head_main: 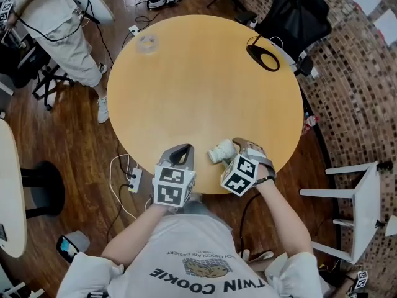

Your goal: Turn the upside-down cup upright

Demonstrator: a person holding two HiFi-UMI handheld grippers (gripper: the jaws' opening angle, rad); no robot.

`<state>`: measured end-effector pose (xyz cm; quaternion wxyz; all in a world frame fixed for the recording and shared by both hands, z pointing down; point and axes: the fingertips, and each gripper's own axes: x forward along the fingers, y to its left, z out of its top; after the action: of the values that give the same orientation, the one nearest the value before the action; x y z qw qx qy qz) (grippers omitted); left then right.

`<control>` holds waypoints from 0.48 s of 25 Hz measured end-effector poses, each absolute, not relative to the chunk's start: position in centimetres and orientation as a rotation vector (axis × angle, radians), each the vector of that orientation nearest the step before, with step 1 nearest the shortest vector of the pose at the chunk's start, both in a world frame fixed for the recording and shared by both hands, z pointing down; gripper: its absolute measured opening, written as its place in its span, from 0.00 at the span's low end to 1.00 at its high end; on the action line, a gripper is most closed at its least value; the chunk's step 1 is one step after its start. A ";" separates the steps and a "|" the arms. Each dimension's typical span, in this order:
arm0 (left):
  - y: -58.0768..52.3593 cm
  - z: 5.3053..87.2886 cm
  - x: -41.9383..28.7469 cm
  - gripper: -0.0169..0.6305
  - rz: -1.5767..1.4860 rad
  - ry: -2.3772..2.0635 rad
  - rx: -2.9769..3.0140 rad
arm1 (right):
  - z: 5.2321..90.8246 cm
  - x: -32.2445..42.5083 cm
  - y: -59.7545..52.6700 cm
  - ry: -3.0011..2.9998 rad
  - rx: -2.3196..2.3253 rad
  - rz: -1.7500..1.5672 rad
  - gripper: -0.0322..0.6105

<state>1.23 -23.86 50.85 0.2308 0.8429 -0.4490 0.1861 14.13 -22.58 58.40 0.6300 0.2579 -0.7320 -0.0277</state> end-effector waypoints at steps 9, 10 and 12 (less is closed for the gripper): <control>-23.4 51.5 1.8 0.04 0.538 -1.208 2.306 | 58.1 15.9 -24.4 -2.038 0.796 0.724 0.50; -23.3 51.6 1.8 0.04 0.540 -1.207 2.301 | 58.2 15.8 -24.5 -2.078 0.787 0.820 0.50; -23.2 51.6 1.6 0.04 0.541 -1.212 2.298 | 58.4 15.5 -24.5 -2.142 0.750 0.966 0.50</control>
<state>1.63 -23.17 51.64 0.2413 0.8403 -0.4433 0.1978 15.52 -24.50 58.37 0.3314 0.2869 -0.8194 0.3695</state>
